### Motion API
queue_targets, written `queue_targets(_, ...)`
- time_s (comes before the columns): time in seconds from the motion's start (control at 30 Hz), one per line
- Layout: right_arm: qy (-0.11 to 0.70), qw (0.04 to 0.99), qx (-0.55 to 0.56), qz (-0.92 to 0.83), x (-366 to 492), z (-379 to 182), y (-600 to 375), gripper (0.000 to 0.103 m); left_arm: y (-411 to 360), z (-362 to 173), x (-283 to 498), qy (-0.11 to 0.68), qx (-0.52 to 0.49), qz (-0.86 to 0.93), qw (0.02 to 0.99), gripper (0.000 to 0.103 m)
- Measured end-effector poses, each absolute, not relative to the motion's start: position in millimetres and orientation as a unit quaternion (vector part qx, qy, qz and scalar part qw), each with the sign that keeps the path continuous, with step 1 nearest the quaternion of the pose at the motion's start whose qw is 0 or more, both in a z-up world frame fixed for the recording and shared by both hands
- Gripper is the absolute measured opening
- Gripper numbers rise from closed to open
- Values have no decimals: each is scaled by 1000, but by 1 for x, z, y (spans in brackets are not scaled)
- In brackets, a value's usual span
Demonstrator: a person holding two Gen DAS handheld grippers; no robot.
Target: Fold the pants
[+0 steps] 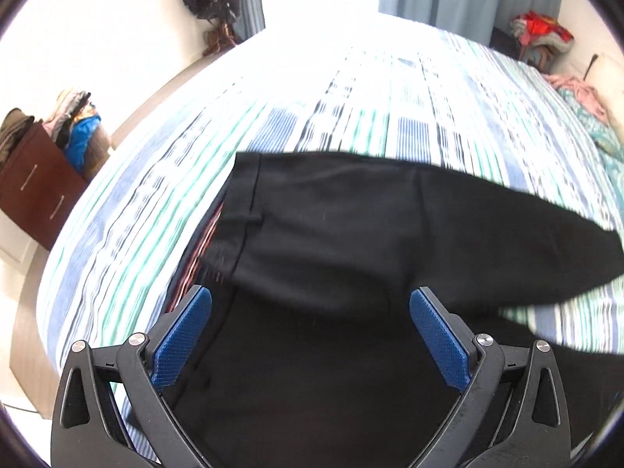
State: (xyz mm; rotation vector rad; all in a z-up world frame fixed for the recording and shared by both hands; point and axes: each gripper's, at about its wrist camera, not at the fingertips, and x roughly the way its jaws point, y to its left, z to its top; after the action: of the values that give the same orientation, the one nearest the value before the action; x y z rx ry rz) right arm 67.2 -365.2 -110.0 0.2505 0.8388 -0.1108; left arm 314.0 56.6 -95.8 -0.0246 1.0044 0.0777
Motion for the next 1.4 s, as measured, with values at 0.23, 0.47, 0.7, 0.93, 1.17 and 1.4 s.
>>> queue_targets(0.23,438,893,102,-27,87,-133,-356,87,81,-192,407,568,71,152,806,103)
queue_targets(0.47,446,887,118,-22,89,-139,-363,87,54,-142,426,522,34,72,849,102)
queue_targets(0.7,452,881,139,-30,94,-145,-372,87,5,-195,466,525,101,86,841,103)
queue_targets(0.93,440,873,174,-120,82,-137,-424,87,35,-163,425,528,40,68,845,102)
queue_targets(1.17,408,809,338,-255,32,-152,-556,87,65,-158,286,536,52,42,841,102)
queue_targets(1.4,363,781,351,-368,-10,-134,-585,87,122,-181,196,574,-16,81,815,103)
